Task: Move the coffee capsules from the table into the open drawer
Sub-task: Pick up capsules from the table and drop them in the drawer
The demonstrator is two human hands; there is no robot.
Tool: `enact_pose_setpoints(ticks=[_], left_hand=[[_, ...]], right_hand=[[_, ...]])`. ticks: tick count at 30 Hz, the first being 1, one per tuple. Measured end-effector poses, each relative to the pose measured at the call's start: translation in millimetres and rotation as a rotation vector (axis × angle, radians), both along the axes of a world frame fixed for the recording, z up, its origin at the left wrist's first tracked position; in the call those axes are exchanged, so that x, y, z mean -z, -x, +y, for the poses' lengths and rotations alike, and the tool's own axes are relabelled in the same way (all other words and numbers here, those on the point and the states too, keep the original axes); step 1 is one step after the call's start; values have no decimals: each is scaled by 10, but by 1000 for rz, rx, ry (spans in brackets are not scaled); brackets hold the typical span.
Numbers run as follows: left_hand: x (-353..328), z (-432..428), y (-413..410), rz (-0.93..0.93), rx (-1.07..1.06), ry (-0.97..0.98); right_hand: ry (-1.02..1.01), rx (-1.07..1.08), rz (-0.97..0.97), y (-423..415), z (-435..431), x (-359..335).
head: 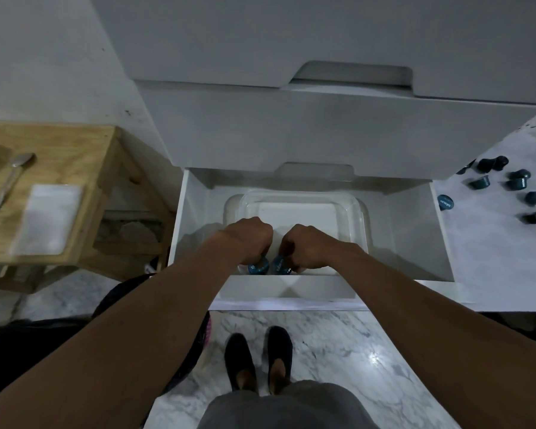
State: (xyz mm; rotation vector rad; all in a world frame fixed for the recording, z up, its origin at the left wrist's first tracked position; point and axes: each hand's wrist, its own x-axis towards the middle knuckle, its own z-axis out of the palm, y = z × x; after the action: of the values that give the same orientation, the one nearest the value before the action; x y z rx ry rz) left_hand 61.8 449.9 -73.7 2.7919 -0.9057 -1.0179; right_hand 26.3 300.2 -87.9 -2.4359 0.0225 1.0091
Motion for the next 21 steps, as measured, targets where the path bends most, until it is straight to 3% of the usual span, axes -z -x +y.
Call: enact_pose_setpoints(ticks=[12,21], left_hand=[[-22,61,4,-38,-59,1],[-420,31,158,-343,-225,115]], right_hand=[[-5,-21,-16,-26,62,-28],[164,74,-509,117,-183,-347]])
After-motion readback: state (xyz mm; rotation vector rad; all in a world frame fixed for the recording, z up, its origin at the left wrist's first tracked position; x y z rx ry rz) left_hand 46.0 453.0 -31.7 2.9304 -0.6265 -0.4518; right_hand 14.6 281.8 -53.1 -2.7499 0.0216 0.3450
